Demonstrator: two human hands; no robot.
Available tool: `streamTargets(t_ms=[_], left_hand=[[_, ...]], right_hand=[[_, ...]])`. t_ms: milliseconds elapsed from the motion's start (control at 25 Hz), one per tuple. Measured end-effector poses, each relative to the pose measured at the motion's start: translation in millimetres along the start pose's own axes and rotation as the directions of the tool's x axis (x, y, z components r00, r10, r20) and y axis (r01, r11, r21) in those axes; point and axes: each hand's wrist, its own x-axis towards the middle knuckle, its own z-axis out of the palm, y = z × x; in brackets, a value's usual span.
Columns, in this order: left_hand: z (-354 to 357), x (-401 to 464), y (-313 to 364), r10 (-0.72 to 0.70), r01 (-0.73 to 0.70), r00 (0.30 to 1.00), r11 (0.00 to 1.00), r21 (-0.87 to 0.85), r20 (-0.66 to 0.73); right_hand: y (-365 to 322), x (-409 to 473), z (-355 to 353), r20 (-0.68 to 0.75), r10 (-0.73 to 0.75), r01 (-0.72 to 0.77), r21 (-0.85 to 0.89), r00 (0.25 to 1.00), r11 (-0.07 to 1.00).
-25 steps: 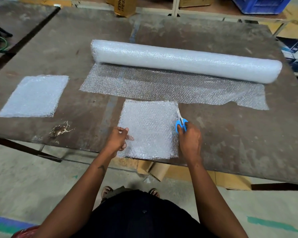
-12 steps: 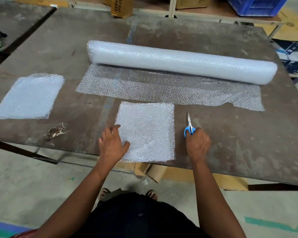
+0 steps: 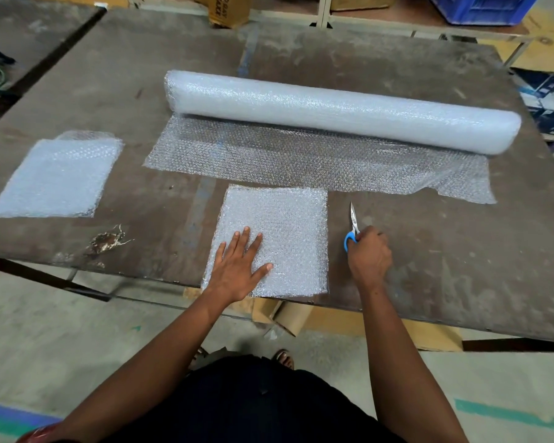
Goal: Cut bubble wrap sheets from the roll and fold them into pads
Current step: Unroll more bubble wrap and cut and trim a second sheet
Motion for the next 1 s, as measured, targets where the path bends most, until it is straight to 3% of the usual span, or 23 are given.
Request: streamTargets(t_ms=[280, 520, 760, 1000], left_hand=[[0, 5, -8, 0.044, -0.042, 0.999, 0.997, -0.060, 0.030], [-1, 4, -9, 0.056, -0.056, 0.998, 0.991, -0.121, -0.007], [-10, 0, -30, 0.017, -0.060, 0.985, 0.968, -0.245, -0.174], [-45, 0, -104, -0.113, 0.032, 0.947, 0.965, -0.262, -0.302]], right_hand=[[-12, -13, 9, -0.031, 0.007, -0.007, -0.021, 1.000, 1.000], [-41, -23, 26, -0.097, -0.185, 0.179, -0.062, 0.978, 0.982], [-106, -48, 48, -0.004, -0.552, 0.548, 0.119, 0.834, 0.828], [-206, -96, 91, 0.092, -0.704, 0.666, 0.259, 0.704, 0.699]])
